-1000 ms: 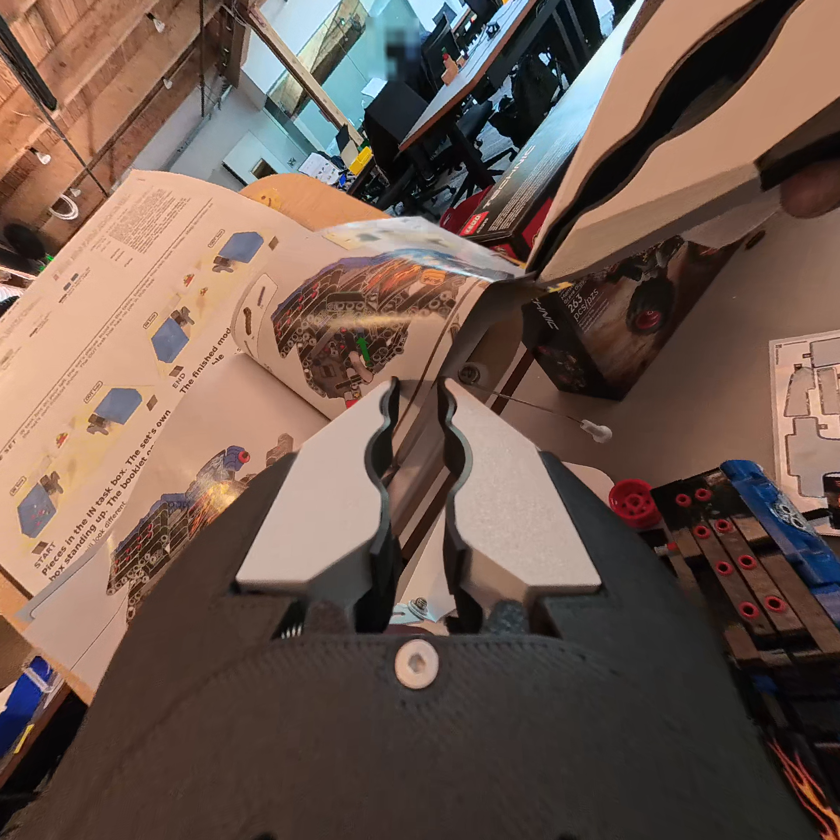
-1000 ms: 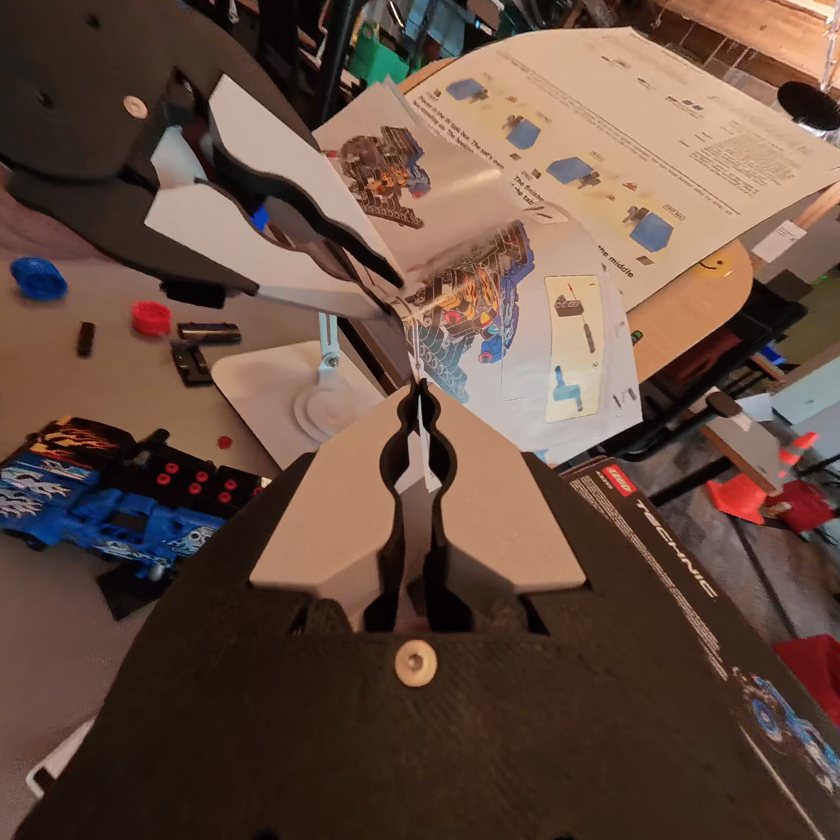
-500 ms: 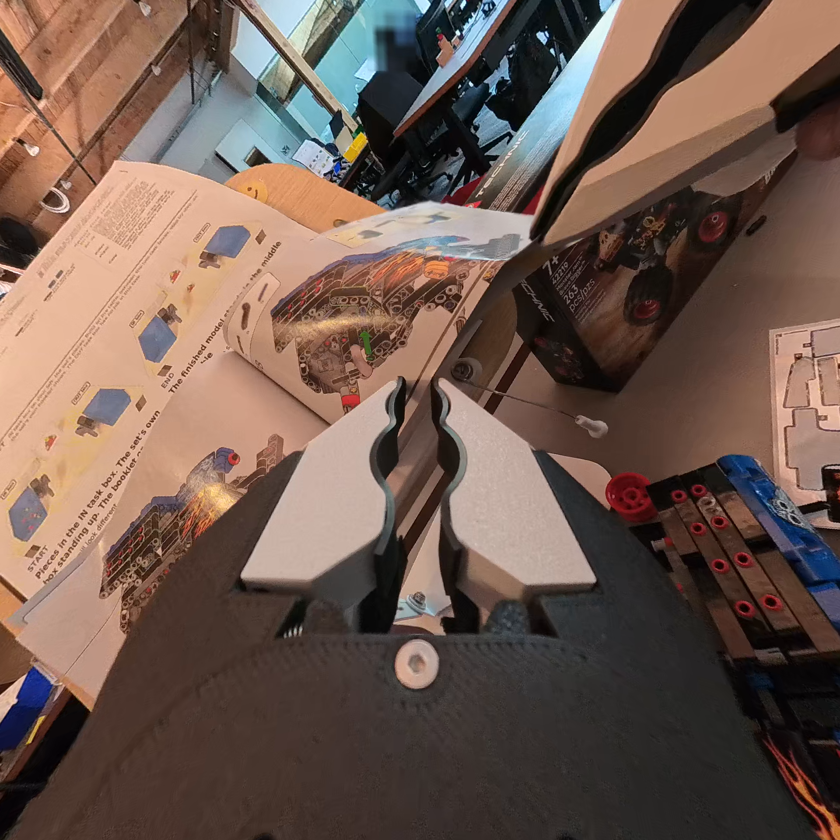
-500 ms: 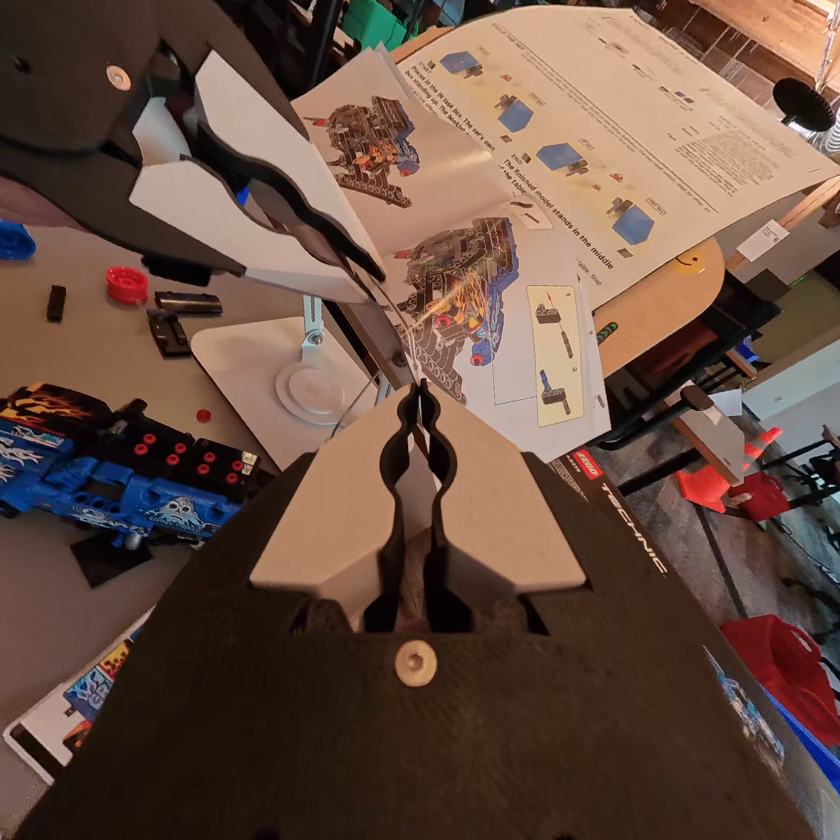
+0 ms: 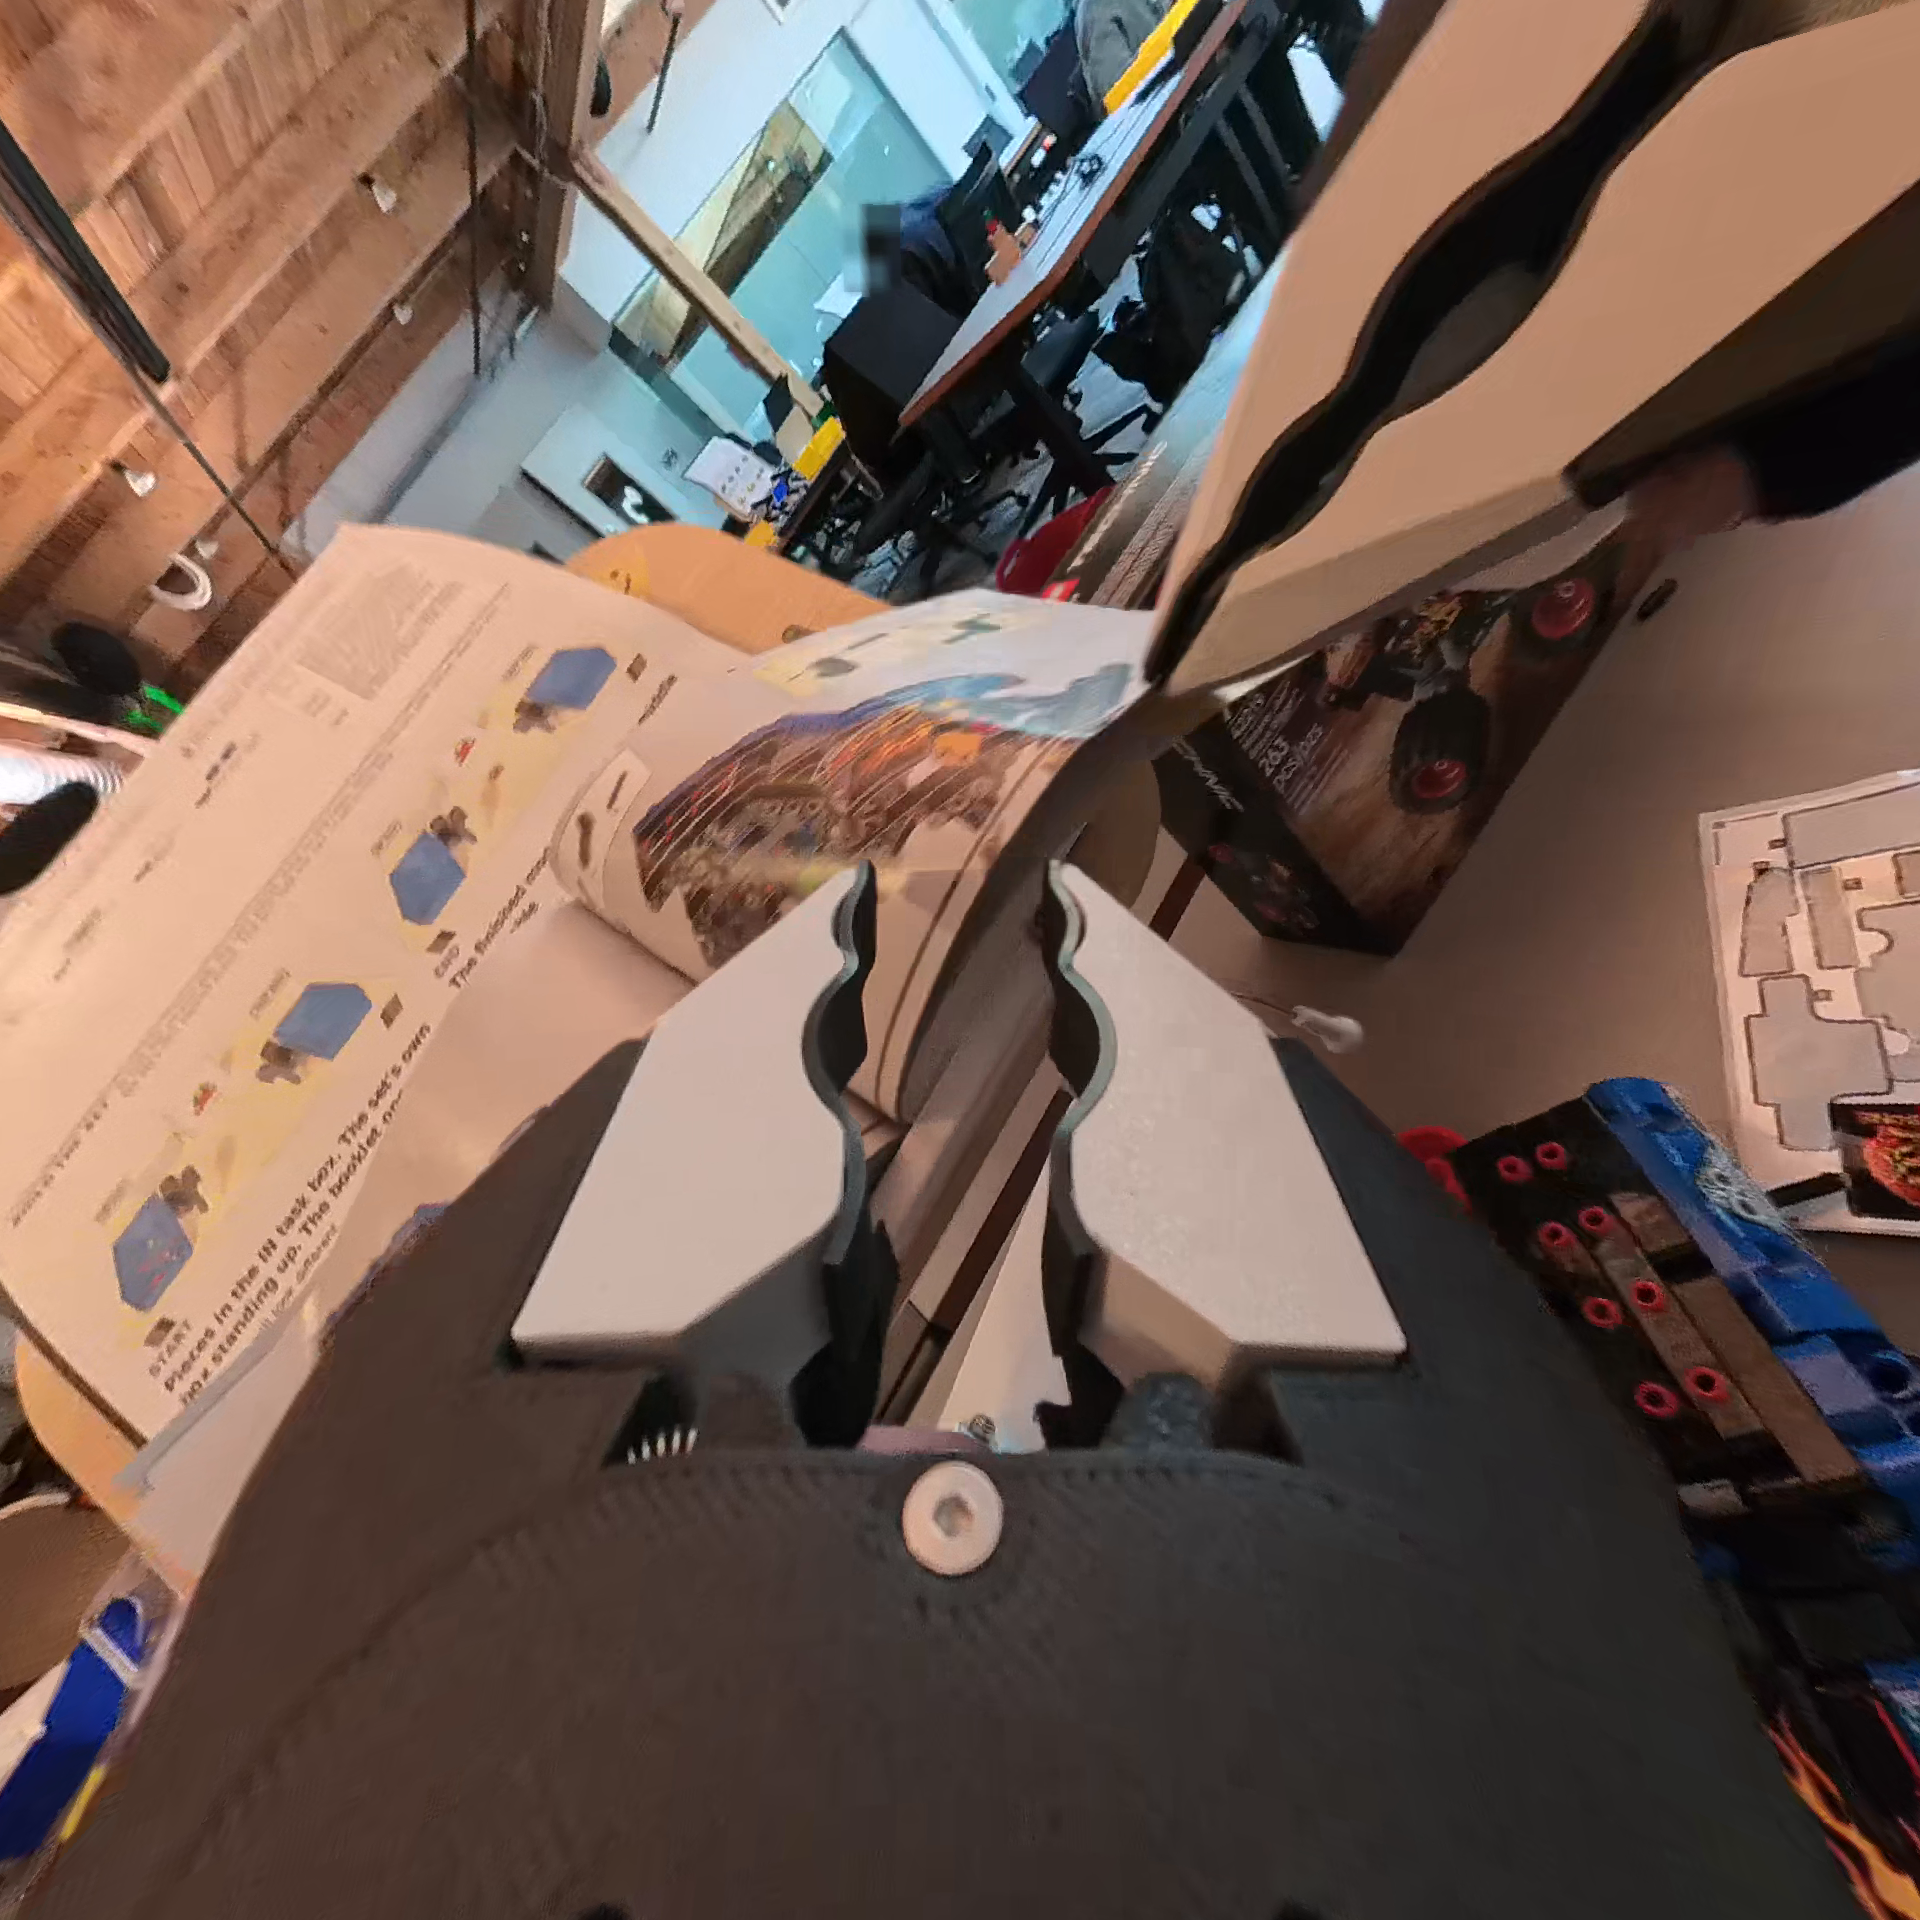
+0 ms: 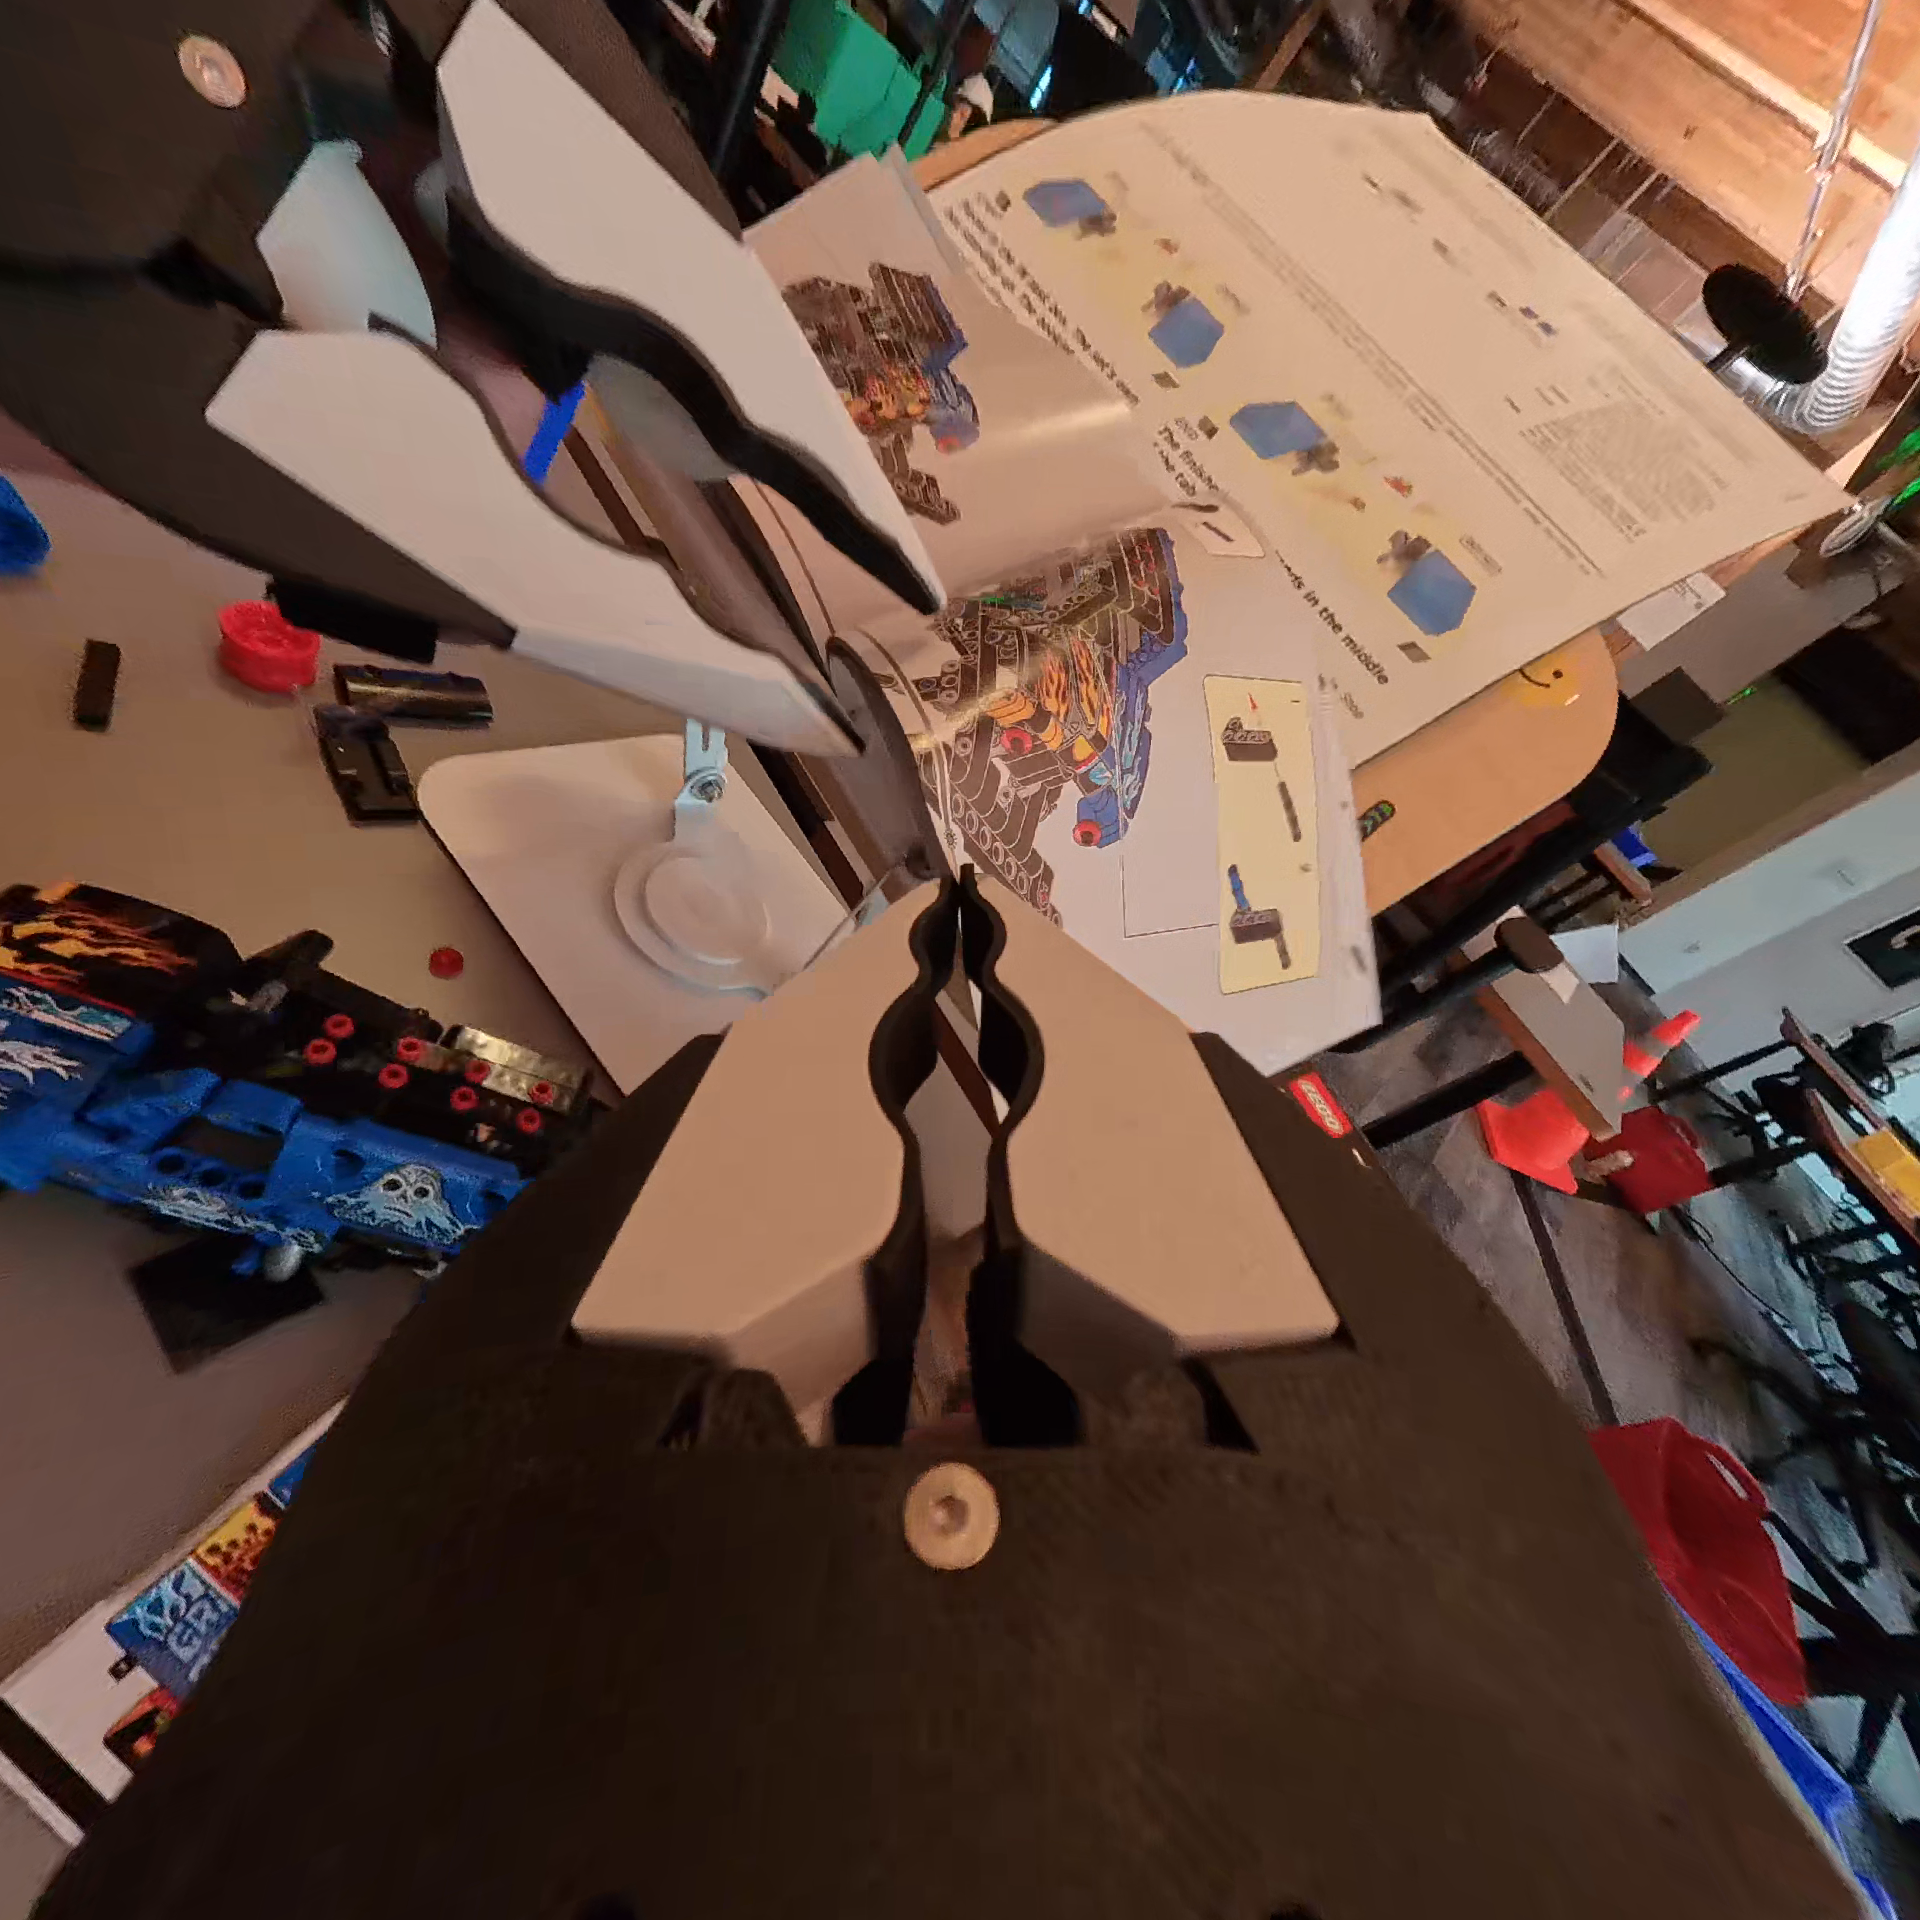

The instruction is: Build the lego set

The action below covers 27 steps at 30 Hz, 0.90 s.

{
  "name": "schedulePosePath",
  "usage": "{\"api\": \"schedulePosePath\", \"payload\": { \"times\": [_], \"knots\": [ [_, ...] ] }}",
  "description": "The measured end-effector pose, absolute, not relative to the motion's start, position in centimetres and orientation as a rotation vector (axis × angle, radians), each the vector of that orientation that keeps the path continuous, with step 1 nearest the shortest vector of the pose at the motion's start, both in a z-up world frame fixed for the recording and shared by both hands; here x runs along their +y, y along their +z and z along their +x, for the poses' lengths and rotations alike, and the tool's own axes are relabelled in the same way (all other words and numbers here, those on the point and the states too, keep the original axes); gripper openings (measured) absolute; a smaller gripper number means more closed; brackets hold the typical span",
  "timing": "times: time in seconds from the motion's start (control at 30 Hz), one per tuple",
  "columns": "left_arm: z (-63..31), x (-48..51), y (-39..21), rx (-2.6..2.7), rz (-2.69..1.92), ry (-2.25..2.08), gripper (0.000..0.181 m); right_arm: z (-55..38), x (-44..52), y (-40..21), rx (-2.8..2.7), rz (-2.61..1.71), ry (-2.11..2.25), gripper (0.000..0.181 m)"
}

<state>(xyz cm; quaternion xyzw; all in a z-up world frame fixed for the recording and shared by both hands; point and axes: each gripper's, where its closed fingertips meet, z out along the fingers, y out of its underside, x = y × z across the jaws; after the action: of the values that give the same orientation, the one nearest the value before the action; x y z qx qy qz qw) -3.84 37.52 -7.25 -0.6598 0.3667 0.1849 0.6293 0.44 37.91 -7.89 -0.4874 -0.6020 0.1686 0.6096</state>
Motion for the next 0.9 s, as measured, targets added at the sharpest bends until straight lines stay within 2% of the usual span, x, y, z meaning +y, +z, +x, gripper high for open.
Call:
{"api": "schedulePosePath", "payload": {
  "times": [0.37,0.57,0.7,0.8,0.9],
  "knots": [
    [-2.7,37.2,-7.6,0.882,-1.515,0.380,0.008,-0.2,36.7,-7.6,-1.400,-1.098,0.461,0.000],
    [-2.6,37.1,-8.3,0.887,-1.549,0.302,0.001,0.1,37.1,-7.8,-1.386,-1.115,0.533,0.002],
    [-2.7,37.1,-8.3,0.877,-1.559,0.278,0.000,0.8,38.2,-8.3,-1.389,-1.131,0.489,0.010],
    [-2.9,37.1,-8.5,0.867,-1.569,0.263,0.000,0.9,38.2,-8.3,-1.385,-1.127,0.504,0.001],
    [-2.9,37.1,-8.3,0.846,-1.575,0.209,0.000,0.9,38.2,-8.2,-1.376,-1.130,0.525,0.000]
  ]
}}
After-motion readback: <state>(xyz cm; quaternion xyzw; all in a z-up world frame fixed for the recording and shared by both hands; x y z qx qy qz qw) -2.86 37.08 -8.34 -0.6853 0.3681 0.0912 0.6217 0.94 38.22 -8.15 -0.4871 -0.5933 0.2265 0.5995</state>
